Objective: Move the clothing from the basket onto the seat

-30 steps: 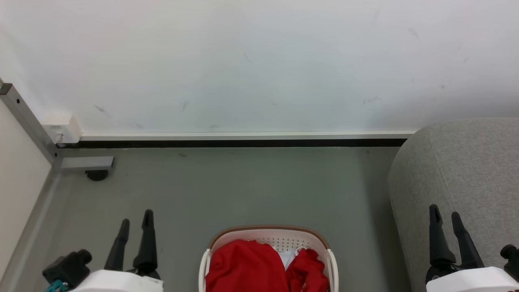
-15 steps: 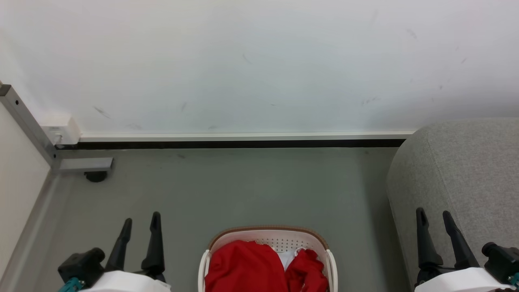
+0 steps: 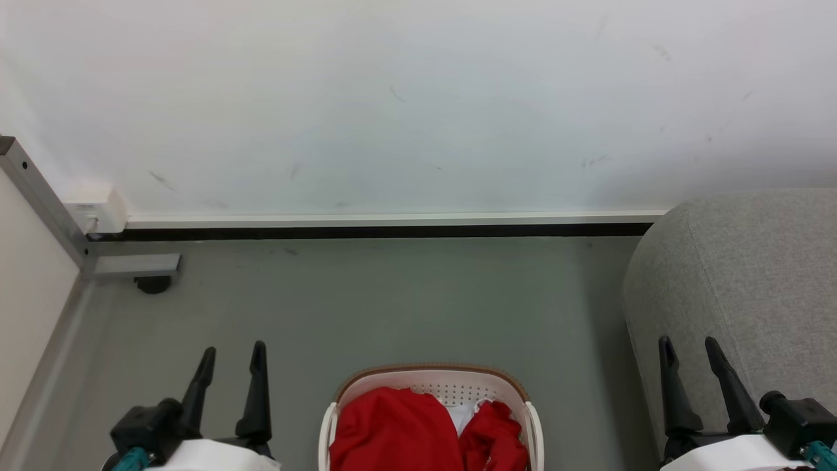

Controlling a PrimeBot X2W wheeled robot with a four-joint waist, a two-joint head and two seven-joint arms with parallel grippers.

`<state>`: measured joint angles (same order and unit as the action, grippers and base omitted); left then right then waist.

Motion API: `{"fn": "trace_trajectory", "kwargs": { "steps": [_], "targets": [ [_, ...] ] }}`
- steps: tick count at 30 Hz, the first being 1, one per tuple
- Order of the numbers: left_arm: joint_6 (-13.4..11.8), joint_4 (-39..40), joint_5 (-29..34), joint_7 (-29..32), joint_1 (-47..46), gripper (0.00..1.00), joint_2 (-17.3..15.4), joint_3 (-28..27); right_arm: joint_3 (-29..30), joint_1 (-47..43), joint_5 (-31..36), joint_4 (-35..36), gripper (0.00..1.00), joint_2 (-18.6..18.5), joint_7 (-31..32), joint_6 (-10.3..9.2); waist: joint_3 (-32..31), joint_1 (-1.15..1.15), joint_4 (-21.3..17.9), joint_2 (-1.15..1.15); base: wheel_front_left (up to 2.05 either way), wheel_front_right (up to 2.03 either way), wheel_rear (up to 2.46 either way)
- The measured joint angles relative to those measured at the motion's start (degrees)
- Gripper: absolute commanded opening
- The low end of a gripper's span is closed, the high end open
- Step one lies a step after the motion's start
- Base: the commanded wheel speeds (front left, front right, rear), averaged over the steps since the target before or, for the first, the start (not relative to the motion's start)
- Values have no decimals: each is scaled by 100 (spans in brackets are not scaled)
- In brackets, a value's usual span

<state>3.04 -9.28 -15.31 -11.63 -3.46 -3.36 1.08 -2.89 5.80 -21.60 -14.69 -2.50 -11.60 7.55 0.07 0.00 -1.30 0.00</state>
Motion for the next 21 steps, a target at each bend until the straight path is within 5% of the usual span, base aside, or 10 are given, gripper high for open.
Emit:
{"fn": "trace_trajectory", "kwargs": {
  "steps": [21],
  "targets": [
    [19,49,890,-216,1,100,-13,57,-102,19,764,13,100,-10,-219,0,-13,0,-29,0,0,0,0]
  ]
}}
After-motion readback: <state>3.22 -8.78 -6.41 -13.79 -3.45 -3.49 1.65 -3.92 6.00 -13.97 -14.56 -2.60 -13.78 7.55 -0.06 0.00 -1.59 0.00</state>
